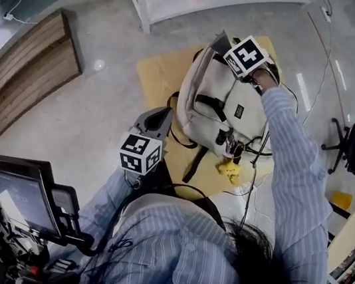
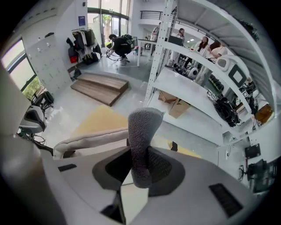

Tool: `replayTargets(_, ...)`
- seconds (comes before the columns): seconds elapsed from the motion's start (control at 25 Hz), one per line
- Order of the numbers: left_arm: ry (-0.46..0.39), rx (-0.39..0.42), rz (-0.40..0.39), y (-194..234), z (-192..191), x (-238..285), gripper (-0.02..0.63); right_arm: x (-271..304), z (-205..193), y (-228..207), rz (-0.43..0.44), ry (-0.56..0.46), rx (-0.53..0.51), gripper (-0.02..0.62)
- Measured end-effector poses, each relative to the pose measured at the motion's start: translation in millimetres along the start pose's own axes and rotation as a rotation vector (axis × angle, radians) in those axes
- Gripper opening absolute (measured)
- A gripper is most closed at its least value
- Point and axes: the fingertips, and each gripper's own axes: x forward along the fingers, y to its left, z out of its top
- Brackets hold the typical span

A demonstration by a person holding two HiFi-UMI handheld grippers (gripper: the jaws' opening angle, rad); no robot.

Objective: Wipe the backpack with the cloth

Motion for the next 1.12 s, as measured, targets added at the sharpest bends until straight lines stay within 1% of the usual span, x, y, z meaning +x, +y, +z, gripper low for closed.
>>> replayTargets(0.08, 0.004, 0.009, -0.013, -3, 0, 0, 0.005, -6, -4, 7, -0.013, -0.028, 0.021, 0.094)
replayTargets(0.12, 0.007, 0.014, -0.021, -5, -1, 0, 0.005, -9, -7, 13, 0.0, -0.039, 0.036, 0.094)
replayTargets(0.28, 0.024, 0.022, -0.043, -12, -6, 1, 0.005, -13, -26, 58, 0.158, -0.049, 0.106, 0.094)
replayTargets(0.4, 0.037, 0.029, -0.062, -19, -9, 3, 0.005, -12, -45, 93, 0.215, -0.032, 0.093, 0.094)
replayTargets(0.52, 0.046, 0.04, -0.082, -25, -10, 4, 0.005, -20, -56, 125, 0.263, -0.05, 0.088, 0.094)
replayTargets(0.68, 0.055, 0.051, -0.102, -32, -9, 7, 0.005, -40, -67, 148, 0.27, -0.072, 0.089, 0.094)
replayTargets(0.76, 0.059, 0.056, -0.113, -37, -9, 9, 0.005, -48, -78, 162, 0.302, -0.07, 0.11, 0.094)
replayTargets(0.88, 0.068, 0.068, -0.137, -45, -9, 11, 0.005, -52, -100, 187, 0.366, -0.041, 0.125, 0.094)
replayTargets(1.0, 0.08, 0.082, -0.164, -53, -9, 14, 0.005, -53, -113, 193, 0.372, -0.035, 0.138, 0.094)
replayTargets(1.12, 0.091, 0.093, -0.184, -61, -10, 15, 0.005, -61, -111, 166, 0.34, -0.076, 0.198, 0.094)
